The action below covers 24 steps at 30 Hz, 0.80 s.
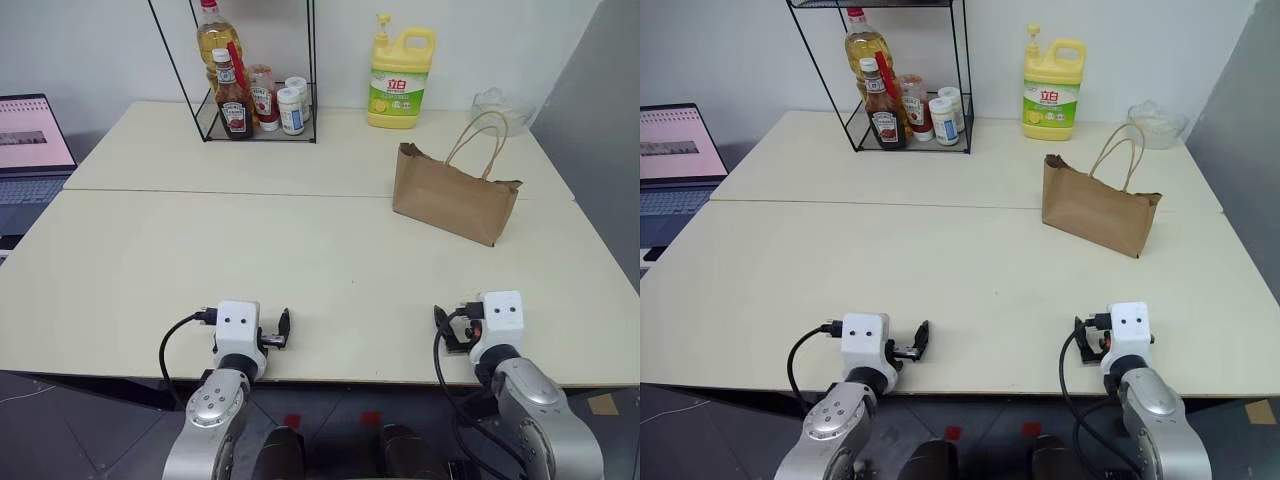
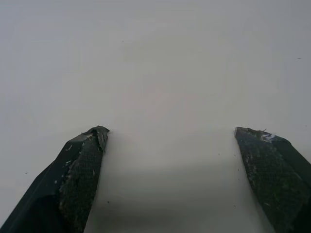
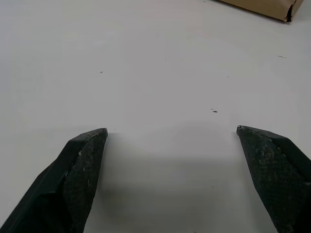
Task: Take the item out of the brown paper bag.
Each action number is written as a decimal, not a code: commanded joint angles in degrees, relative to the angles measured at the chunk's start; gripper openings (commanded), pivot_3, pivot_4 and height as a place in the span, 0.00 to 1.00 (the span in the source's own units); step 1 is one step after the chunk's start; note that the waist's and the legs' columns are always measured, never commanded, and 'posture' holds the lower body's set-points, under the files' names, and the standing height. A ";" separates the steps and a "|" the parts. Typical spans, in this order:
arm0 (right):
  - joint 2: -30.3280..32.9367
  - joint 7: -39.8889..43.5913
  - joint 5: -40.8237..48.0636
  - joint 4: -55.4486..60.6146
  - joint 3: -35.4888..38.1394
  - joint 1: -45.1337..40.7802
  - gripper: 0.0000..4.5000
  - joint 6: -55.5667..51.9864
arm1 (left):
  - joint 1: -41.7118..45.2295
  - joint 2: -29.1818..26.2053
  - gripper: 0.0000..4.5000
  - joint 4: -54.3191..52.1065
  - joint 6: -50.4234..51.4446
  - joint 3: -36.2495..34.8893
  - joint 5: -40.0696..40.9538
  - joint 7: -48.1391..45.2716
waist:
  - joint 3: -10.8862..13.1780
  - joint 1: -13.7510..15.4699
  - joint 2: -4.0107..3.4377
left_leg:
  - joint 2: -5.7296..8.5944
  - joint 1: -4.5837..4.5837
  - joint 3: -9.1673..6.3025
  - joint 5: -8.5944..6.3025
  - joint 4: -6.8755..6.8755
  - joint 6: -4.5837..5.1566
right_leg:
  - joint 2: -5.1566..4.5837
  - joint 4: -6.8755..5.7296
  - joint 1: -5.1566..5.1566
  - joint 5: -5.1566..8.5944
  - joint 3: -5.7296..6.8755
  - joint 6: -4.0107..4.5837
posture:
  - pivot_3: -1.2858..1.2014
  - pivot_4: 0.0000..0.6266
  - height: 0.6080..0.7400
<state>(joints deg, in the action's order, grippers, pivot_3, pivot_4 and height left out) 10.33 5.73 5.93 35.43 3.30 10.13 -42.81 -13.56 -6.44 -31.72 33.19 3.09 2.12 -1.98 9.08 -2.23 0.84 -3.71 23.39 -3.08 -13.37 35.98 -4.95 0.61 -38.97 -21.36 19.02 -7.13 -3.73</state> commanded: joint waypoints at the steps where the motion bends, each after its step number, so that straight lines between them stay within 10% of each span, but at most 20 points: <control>1: 0.33 0.21 0.39 1.63 1.20 -0.30 1.00 1.08 | 1.08 -0.41 0.99 1.68 0.35 -0.31 -0.44 -0.30 | 0.00 0.02 0.00 | 0.00 0.00 0.00 0.00 0.00 0.00 | 0.00 0.00 0.00 0.00 0.00 0.00 | 0.52 0.24 1.00; 16: 24.46 20.75 7.37 -16.63 10.39 -25.87 1.00 6.59 | 39.40 -23.94 0.99 15.02 0.32 -1.63 17.36 -39.93 | 0.32 0.17 0.18 | 0.03 0.05 0.01 0.01 0.03 0.01 | 0.03 0.00 -0.01 -0.21 0.04 0.14 | 0.52 0.24 1.00; 24: 27.84 27.21 6.62 -41.34 6.81 -46.91 1.00 12.06 | 56.08 -27.10 0.99 27.51 -3.75 0.34 17.98 -51.83 | 0.48 -0.05 0.16 | 0.03 0.16 0.00 0.01 0.04 0.02 | 0.02 0.01 -0.07 -0.22 0.05 0.17 | 0.52 0.24 1.00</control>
<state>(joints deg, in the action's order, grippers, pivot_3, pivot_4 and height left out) 37.07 31.87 12.97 -2.43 9.85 -34.63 -33.33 41.07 -32.85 -5.07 31.27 3.21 19.95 -52.02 9.56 -2.27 1.01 -3.68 23.55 -3.08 -13.37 36.02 -4.92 0.63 -38.95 -21.44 18.80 -7.08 -3.57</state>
